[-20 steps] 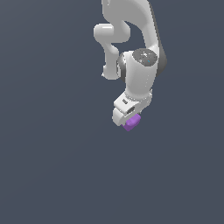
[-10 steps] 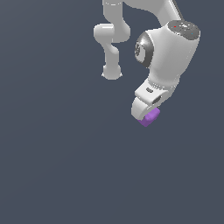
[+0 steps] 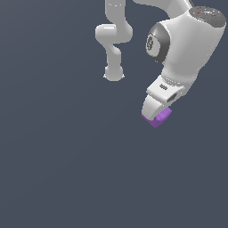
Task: Pick up the object and move it to a goal position.
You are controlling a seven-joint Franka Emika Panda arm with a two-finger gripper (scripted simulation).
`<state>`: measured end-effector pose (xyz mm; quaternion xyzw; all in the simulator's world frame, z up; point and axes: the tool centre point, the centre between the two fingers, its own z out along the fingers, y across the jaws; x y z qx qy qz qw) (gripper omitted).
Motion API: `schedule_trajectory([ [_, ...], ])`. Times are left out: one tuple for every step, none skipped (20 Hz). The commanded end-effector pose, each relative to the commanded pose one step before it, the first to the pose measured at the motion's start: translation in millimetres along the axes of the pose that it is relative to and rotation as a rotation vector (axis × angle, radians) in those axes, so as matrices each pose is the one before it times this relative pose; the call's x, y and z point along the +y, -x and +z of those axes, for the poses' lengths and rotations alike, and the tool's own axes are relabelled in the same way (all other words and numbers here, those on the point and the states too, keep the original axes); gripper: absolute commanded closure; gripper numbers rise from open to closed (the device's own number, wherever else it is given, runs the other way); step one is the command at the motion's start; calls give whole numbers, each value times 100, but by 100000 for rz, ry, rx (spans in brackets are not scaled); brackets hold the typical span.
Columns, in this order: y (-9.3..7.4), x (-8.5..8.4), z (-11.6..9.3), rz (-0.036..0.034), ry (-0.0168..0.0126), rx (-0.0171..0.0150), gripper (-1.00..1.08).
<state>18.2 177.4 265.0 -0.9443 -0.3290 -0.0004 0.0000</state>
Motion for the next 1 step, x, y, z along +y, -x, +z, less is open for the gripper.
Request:
schedule_trajectory([
  [-111, -3, -89, 87, -27, -77, 108],
])
